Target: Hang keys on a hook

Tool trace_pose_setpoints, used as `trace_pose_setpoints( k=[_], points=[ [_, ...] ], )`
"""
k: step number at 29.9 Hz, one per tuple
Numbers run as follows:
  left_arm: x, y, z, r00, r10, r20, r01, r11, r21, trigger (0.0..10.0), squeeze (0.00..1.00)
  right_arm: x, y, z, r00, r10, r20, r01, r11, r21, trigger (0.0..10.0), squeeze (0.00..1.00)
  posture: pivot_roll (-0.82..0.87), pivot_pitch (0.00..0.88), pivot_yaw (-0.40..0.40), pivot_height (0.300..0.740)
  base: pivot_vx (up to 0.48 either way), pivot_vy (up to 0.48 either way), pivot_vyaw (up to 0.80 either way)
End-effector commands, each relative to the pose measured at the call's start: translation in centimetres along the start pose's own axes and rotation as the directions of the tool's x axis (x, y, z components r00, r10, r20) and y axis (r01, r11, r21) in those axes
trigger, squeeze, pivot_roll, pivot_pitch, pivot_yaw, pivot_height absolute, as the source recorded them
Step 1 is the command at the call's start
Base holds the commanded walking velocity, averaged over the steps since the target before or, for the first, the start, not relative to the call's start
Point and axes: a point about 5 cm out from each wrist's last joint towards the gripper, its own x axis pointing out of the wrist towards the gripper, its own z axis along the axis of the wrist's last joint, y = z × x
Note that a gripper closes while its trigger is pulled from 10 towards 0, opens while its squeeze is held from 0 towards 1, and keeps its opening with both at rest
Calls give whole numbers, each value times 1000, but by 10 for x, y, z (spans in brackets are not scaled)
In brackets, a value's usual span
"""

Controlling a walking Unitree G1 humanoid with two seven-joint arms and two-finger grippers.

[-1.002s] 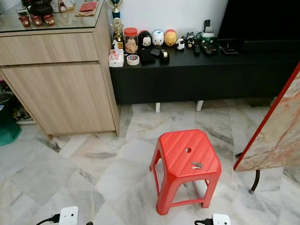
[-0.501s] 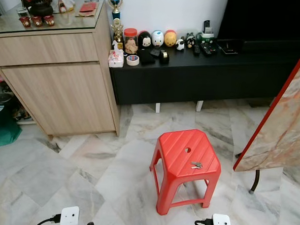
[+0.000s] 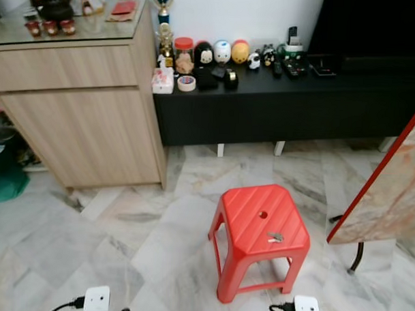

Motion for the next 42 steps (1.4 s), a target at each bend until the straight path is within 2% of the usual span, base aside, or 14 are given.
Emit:
trace_pose_setpoints(
  k=[1,22,30,42],
  points=[
    [-1,-1,-6,1000,-3,-22,3,1000,10,10000,0,0,-2,-1,1000,-8,4,8,1000,11,10000,0,43,27,18,740,285,0,0],
    [-2,0,-7,1000,2,-23,-1,1000,12,10000,0,0,-2,0,1000,-9,11,9,1000,12,10000,0,47,33,18,740,285,0,0],
    [-2,0,-6,1000,-5,-16,6,999,35,10000,0,0,-2,0,1000,-8,12,8,1000,11,10000,0,47,33,18,740,0,0,0],
    [-2,-1,-7,1000,-6,-21,7,1000,30,10000,0,0,-2,1,1000,-13,19,13,1000,9,10000,0,49,34,19,740,0,-451,0]
  ],
)
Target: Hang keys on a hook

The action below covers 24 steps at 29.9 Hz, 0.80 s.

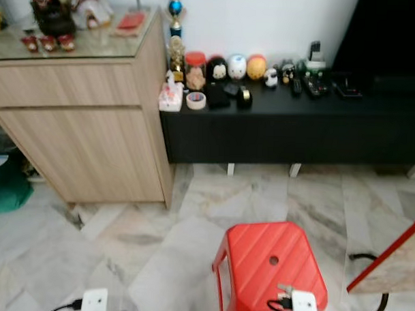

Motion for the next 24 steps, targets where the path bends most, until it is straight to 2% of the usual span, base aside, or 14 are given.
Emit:
trace_pose_setpoints(
  k=[1,14,17,21,22,24],
  points=[
    [-1,6,-3,1000,14,-10,-14,1000,11,10000,0,0,3,1,1000,0,5,0,1000,7,10000,0,49,34,19,740,0,-465,0],
    [-2,8,-5,999,25,-19,-25,1000,6,10000,0,0,4,4,998,8,62,-11,998,57,10000,0,50,33,17,740,0,0,0],
    [-1,8,-3,1000,27,-2,-27,1000,10,10000,0,-1,4,7,993,-8,117,-10,988,151,10000,0,49,28,17,740,0,0,0],
    [0,12,4,998,48,32,-48,999,11,10000,0,-2,4,11,986,-3,164,-24,987,161,10000,0,47,24,17,740,0,0,0],
    [1,13,9,997,54,55,-55,998,6,10000,0,1,9,30,974,11,227,-42,991,130,10000,0,40,19,15,740,0,0,0],
    [3,12,20,994,55,98,-55,998,-2,10000,0,4,28,94,916,40,399,-80,993,83,10000,0,42,15,12,740,0,0,0]
  ],
)
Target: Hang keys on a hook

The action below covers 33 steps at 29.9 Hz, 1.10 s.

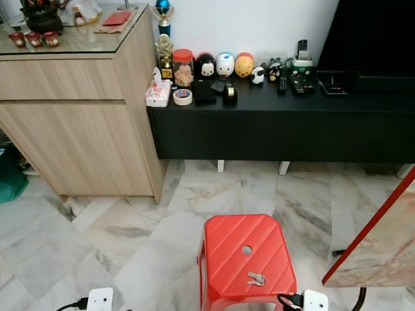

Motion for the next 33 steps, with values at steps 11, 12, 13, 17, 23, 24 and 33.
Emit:
trace_pose_setpoints(
  k=[11,12,13,17,23,24,33],
  points=[
    [5,-17,103,881,-87,465,84,996,27,10000,0,11,42,127,845,128,520,-108,992,-68,10000,0,32,0,3,740,0,0,0],
    [4,-18,108,866,-93,492,89,996,30,10000,0,10,42,128,838,131,530,-110,991,-71,10000,0,32,0,3,740,0,0,0],
    [2,-20,113,847,-100,522,98,995,31,10000,0,9,42,128,831,133,540,-110,991,-74,10000,0,30,0,3,740,0,0,0],
    [-8,-22,119,783,-120,610,133,991,25,10000,0,5,41,122,817,142,558,-113,990,-86,10000,0,21,0,4,740,0,0,0],
    [-20,-28,116,737,-134,663,159,987,23,10000,0,2,43,109,827,147,543,-119,989,-86,10000,0,21,0,1,740,0,0,0],
    [-21,-28,118,730,-127,671,161,987,11,10000,0,2,45,108,827,154,540,-120,988,-98,10000,0,21,0,1,740,0,0,0],
    [-24,-34,136,706,-139,695,186,983,8,10000,0,8,47,114,855,114,507,-72,992,-101,10000,0,22,35,-2,740,0,0,0]
  ],
)
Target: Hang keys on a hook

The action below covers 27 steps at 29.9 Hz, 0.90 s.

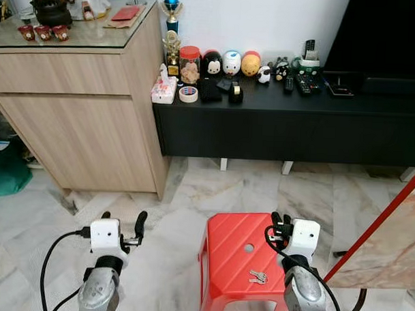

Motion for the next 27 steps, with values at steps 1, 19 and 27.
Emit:
trace_pose_setpoints(
  k=[1,19,27],
  points=[
    [1,1,2,1000,5,-5,-5,1000,-12,10000,0,2,-1,0,1000,-14,-26,13,1000,-13,10000,0,22,35,-2,740,0,0,0],
    [-3,2,1,999,4,-34,-4,1000,-12,10000,0,2,3,0,1000,-6,-19,6,1000,-14,10000,0,36,55,5,640,0,0,0],
    [-3,-3,-2,997,-24,-74,22,1000,-20,10000,0,3,4,-1,999,2,-34,-2,1000,-11,10000,0,39,55,4,640,0,0,0]
  ],
)
